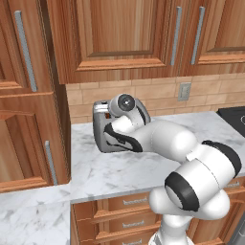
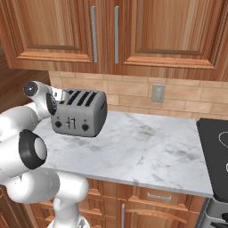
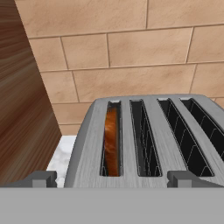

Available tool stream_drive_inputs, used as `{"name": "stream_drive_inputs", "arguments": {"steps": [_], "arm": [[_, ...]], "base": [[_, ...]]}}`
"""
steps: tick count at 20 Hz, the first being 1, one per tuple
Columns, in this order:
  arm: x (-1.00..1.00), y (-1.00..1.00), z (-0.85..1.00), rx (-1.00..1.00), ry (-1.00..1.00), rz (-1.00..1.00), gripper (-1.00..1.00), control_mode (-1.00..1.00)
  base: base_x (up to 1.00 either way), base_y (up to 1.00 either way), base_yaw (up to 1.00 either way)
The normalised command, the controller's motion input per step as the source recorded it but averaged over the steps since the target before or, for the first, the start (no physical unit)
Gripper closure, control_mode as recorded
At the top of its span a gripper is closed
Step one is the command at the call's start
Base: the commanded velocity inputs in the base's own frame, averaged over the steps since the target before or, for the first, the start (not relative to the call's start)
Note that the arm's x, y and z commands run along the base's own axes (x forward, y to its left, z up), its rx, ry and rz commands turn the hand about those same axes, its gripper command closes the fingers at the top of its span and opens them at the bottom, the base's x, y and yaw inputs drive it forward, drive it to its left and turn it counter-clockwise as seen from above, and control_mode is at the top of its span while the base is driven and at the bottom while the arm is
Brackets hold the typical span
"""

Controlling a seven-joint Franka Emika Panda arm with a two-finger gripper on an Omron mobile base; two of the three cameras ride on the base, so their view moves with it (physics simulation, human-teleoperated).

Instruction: Start the toaster. Once the lever pops up, take the bread to the plate on the dining counter.

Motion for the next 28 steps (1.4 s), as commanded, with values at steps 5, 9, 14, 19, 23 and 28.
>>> {"name": "stream_drive_inputs", "arguments": {"steps": [5,9,14,19,23,28], "arm": [[0.00,0.00,0.00,0.00,0.00,0.00,-1.00,-1.00],[0.00,0.00,0.00,0.00,0.00,0.00,-1.00,-1.00],[0.00,0.00,0.00,0.00,0.00,0.00,-1.00,-1.00],[0.00,0.00,0.00,0.00,0.00,0.00,-1.00,-1.00],[0.00,0.00,0.00,0.00,0.00,0.00,-1.00,-1.00],[0.00,0.00,0.00,0.00,0.00,0.00,-1.00,-1.00]], "base": [[0.00,0.00,0.00],[0.00,0.00,0.00],[0.00,0.00,0.00],[0.00,0.00,0.00],[0.00,0.00,0.00],[0.00,0.00,0.00]]}}
